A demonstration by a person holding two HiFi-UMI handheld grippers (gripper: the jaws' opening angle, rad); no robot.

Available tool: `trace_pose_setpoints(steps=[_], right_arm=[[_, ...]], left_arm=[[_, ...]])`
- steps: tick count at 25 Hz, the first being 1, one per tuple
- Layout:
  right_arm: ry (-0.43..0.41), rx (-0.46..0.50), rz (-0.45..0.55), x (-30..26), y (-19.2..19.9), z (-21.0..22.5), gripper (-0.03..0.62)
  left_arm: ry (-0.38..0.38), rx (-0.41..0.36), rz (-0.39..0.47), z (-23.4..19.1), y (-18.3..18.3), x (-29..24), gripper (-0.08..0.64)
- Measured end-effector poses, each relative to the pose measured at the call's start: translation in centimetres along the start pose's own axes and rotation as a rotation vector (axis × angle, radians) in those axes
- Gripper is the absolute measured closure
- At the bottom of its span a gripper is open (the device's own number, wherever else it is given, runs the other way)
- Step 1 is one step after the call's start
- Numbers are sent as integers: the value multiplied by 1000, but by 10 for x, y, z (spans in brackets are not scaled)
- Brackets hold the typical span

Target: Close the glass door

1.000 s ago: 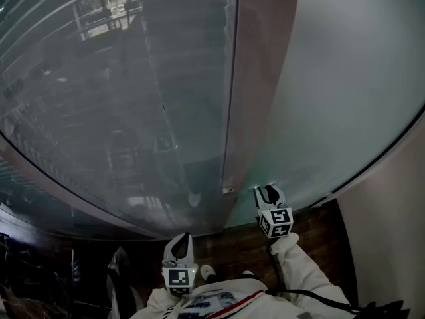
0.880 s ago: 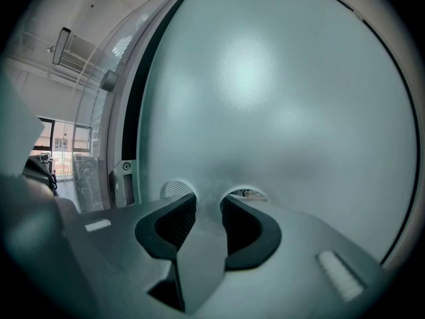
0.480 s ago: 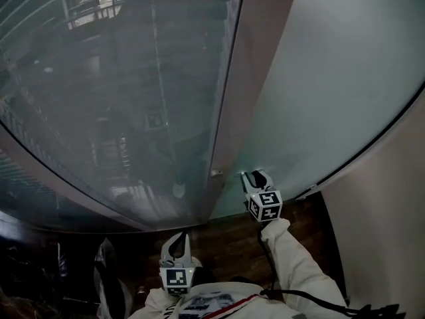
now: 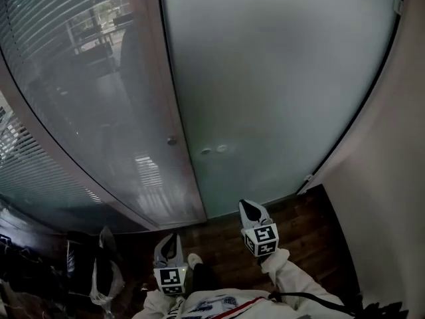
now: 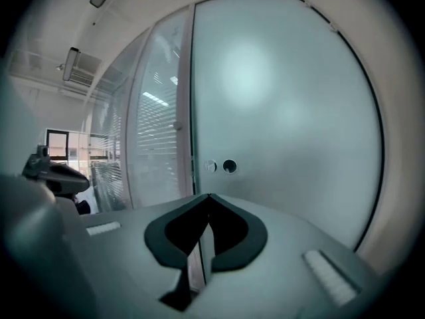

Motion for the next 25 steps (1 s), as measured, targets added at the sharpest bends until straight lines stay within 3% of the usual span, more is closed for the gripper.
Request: trace_pose_setpoints(steps=[4,8,11,17,22,25], right_arm=[[-82,15,0,86,3,-5,586],[-167,24,74,148,-17,-11,588],[-177,20,105,186,-20,-13,588],[-146,-53,135,234,-18,-12,586],[-254,-196,190,264,-32,-28,586],[-271,-172,165,282,-23,-42,586]], left_arm=[[-41,-3,21,47,-9,36,558],[-41,-29,66,82,-31,64,558],[-39,-62,93,100,-48,81,558],[-22,-96,97,133,-66,108,557],[3,-81,93,150,-88,128,558],[12,-64,79,155,-85,146,558]])
Point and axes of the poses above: the fingertips, and each gripper's own axes: x backward along the fingers, z to its right, y out of its underside, the point moved 8 cm from there along x, backward along the fingers, and after that the axes turned 12 degrees about z, right-handed, at the moved point
